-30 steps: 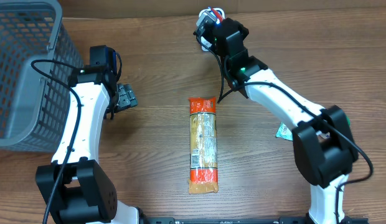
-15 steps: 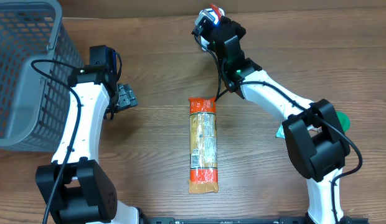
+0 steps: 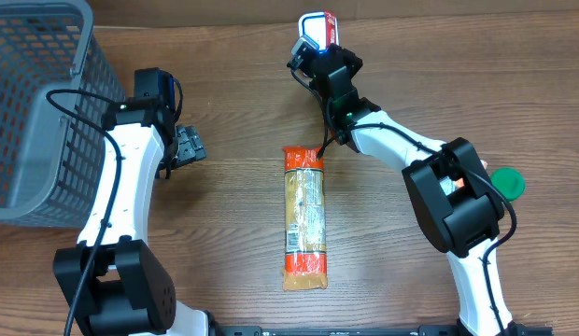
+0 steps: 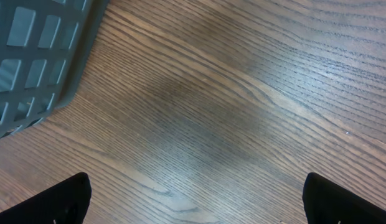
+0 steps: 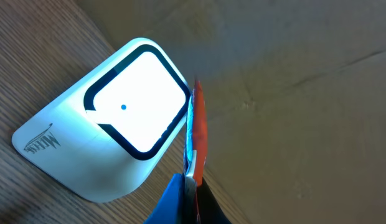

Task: Scan the item barcode
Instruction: 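Hold the stick pack in front of the barcode scanner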

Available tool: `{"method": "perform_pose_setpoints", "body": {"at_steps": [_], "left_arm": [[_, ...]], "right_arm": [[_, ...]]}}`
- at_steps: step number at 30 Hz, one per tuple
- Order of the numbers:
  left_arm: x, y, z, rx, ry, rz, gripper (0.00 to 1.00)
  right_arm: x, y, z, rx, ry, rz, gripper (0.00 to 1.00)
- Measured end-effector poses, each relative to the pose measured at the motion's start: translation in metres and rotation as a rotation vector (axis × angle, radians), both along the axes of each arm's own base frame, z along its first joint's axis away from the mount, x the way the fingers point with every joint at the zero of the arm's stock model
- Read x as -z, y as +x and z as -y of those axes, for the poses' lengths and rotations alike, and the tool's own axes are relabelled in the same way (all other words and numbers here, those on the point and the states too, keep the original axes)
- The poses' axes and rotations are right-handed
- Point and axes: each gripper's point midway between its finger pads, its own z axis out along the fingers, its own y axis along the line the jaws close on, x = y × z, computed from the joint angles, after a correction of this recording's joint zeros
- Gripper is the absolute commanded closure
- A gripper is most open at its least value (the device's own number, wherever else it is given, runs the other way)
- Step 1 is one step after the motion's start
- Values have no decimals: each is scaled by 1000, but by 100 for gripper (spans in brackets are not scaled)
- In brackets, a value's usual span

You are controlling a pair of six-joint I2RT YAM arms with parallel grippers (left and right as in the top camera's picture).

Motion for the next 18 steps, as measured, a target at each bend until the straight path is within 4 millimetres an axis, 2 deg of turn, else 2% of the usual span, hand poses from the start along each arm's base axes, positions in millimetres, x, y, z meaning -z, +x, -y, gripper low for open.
{"method": "perform_pose_setpoints", "body": {"at_steps": [5,13,18], "left_arm": [[0,0,0,0,0,0,0],[0,0,0,0,0,0,0],[0,0,0,0,0,0,0]], "right_arm": [[1,-4,-5,1,-10,-4,96],[-7,-13,-29,-25,4,30,96],[3,-25,-38,-28,-32,-10,96]]}}
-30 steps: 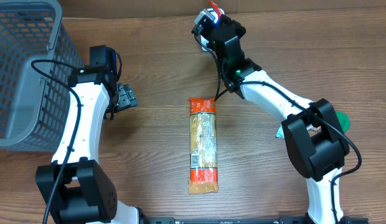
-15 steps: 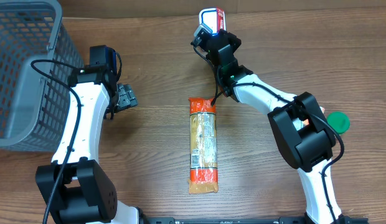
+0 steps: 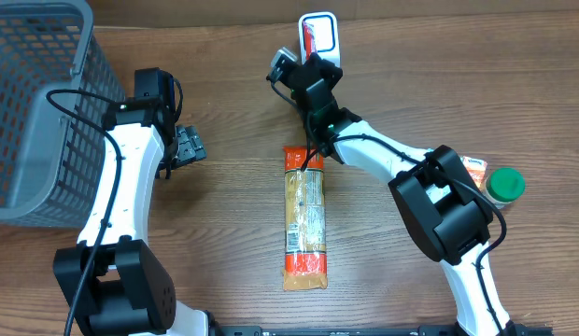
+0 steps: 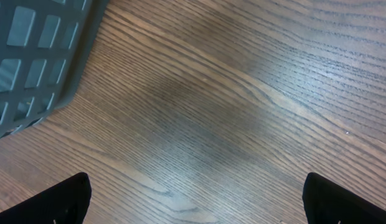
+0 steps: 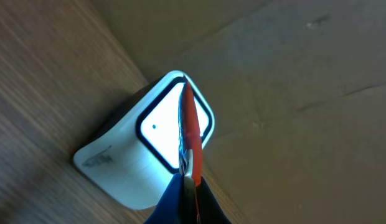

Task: Scan the item barcode
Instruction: 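Hold the stick pack in front of the barcode scanner, then carry the stick pack right and release it beside the wipes pack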

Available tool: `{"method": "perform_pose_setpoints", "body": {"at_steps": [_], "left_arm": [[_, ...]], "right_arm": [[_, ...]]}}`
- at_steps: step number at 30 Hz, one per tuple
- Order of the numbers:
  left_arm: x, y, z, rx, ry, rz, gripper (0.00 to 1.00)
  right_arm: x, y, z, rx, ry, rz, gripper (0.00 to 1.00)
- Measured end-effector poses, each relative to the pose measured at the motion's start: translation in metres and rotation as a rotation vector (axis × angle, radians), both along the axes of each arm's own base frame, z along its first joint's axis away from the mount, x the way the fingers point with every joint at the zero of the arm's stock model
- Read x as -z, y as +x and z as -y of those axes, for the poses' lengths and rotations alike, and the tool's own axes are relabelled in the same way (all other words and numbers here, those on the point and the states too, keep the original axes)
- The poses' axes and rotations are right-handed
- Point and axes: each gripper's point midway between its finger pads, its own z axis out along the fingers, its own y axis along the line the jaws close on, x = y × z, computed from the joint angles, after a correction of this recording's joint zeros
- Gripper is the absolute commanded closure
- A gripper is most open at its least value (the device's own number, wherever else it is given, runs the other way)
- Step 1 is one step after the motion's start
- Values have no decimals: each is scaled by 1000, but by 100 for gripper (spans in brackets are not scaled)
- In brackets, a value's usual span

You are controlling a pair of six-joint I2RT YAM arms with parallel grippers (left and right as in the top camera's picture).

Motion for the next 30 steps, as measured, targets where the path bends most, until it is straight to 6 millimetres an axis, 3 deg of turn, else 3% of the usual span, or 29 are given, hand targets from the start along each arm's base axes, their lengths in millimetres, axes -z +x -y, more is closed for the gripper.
{"method": "perform_pose_setpoints", "body": {"at_steps": [9,18,20,23,29,30], "left_arm": [[0,0,0,0,0,0,0],[0,0,0,0,0,0,0],[0,0,0,0,0,0,0],[0,0,0,0,0,0,0],[0,0,0,0,0,0,0],[0,0,0,0,0,0,0]], "right_arm": [[33,-12,9,20,-6,-141,96],[26,-19,17,83,96,-178,96],[6,-26,26,114,139,-193,96],[-43,-41,48,158,222,-211,96],[-163,-101,133,229,472,-256,96],[-170,-108,142,238,489,-268,96]]}}
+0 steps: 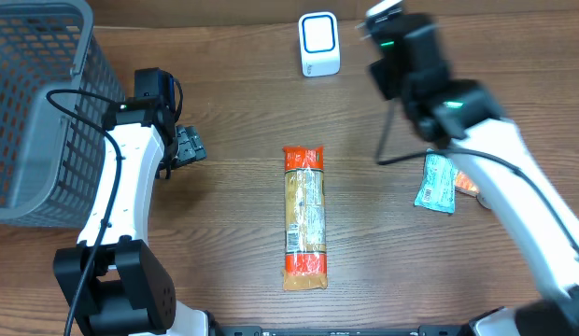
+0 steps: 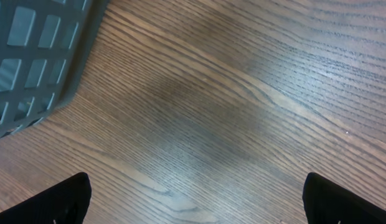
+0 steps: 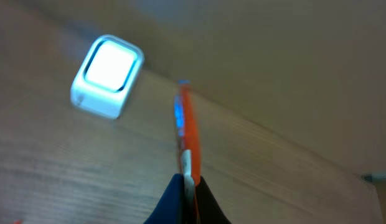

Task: Scan the item barcode
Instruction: 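Carry the stick pack right and release it beside the wipes pack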

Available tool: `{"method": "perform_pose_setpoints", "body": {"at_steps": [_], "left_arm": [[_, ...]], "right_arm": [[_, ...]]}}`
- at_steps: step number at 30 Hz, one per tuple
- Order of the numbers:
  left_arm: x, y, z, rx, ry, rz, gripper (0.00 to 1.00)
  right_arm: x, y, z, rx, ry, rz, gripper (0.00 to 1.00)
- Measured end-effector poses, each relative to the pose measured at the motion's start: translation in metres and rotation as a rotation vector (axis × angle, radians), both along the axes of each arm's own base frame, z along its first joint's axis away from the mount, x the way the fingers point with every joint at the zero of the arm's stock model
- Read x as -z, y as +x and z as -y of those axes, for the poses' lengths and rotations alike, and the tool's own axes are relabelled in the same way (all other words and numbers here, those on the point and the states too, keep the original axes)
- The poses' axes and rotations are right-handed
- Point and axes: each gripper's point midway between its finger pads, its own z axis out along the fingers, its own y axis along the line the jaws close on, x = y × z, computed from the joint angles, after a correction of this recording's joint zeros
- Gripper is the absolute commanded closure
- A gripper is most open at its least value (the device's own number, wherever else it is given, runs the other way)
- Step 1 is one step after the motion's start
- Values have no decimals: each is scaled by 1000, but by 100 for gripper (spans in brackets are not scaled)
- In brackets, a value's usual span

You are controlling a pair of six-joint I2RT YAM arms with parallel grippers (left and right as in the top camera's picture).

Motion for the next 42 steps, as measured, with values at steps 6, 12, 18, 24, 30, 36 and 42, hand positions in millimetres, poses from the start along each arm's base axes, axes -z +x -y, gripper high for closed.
{"method": "perform_pose_setpoints", "body": {"at_steps": [6,12,18,24,30,36,42], "left_arm": [[0,0,0,0,0,0,0],[0,0,0,0,0,1,0],[0,0,0,0,0,1,0],[0,0,0,0,0,1,0],[0,0,0,0,0,1,1],[0,0,0,0,0,1,0],[0,0,0,0,0,1,0]], "right_arm": [[54,-67,56,42,41,-408,96],[123,-102,74,80,117,-716,93],[159,-127,82,115,124,-845,96],[156,-100,78,180,207,-738,96],[152,-84,86,344,275,-659,96],[151,-82,95,457,300,-632,96],[161,-88,98,493,297,-646,91]]}}
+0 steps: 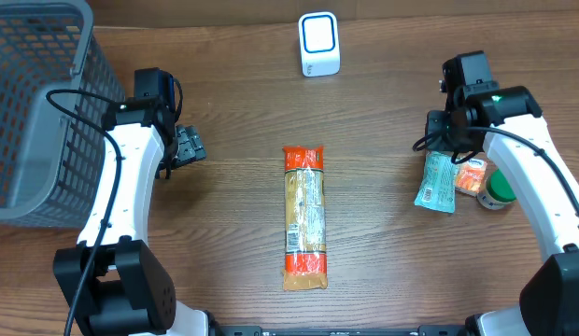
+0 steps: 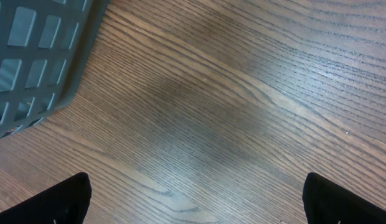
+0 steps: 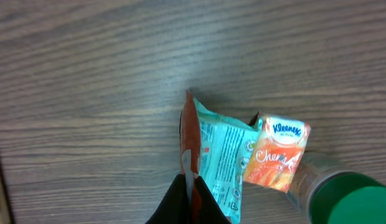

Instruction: Scan the item barcode

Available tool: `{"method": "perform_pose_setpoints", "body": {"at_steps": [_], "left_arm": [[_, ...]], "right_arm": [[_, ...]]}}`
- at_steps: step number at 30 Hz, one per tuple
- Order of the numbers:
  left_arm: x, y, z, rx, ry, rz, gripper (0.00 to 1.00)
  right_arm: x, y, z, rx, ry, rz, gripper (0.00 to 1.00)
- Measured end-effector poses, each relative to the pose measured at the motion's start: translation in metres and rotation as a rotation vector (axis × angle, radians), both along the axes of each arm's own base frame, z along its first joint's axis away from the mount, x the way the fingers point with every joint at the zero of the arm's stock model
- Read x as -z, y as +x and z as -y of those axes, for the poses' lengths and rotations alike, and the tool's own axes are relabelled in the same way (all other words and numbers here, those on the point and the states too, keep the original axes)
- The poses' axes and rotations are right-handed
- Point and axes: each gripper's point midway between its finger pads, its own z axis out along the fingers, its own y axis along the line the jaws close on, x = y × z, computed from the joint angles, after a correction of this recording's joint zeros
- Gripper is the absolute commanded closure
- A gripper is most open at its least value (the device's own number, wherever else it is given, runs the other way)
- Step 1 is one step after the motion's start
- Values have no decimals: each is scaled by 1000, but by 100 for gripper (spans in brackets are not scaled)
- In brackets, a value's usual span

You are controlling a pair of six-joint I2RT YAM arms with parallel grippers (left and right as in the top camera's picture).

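My right gripper (image 3: 188, 186) is shut on a thin orange packet (image 3: 189, 146), seen edge-on between the fingers. In the overhead view the right gripper (image 1: 446, 133) hangs at the right of the table, just over a teal packet (image 1: 436, 182). The white scanner (image 1: 319, 44) with its lit window stands at the far middle edge. My left gripper (image 1: 187, 145) rests beside the basket; in its wrist view the left gripper (image 2: 196, 199) is open over bare wood.
A long orange noodle pack (image 1: 305, 217) lies mid-table. Beside the teal packet (image 3: 227, 155) sit an orange Kleenex pack (image 3: 277, 152) and a green-lidded jar (image 3: 352, 199). A grey mesh basket (image 1: 28, 112) fills the far left corner.
My right gripper, then raised to the right of the scanner with the orange packet, is now low over the teal packet at the right. The left arm has not moved.
The right gripper held the orange packet against the lit scanner window, and still did shortly after. Then it was up and to the right, away from the scanner. Now it holds the packet over the group of items at the right.
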Motion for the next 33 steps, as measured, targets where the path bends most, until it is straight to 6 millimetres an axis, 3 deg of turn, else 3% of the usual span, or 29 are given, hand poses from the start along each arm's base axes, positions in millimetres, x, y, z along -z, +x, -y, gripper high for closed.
{"method": "perform_pose_setpoints", "body": {"at_steps": [3,8,20,24,26,30,33], "left_arm": [[0,0,0,0,0,0,0],[0,0,0,0,0,0,0],[0,0,0,0,0,0,0],[0,0,0,0,0,0,0],[0,0,0,0,0,0,0],[0,0,0,0,0,0,0],[0,0,0,0,0,0,0]], "right_arm": [[8,-5,1,12,-2,-20,76],[20,-25,5,17,-15,-100,64],[19,-53,10,16,-36,-209,46],[-6,-51,6,11,-15,-177,48],[-21,-44,-2,-18,29,-135,55],[-34,-44,-25,-103,136,-111,88],[-34,-47,-40,-153,183,-119,96]]}}
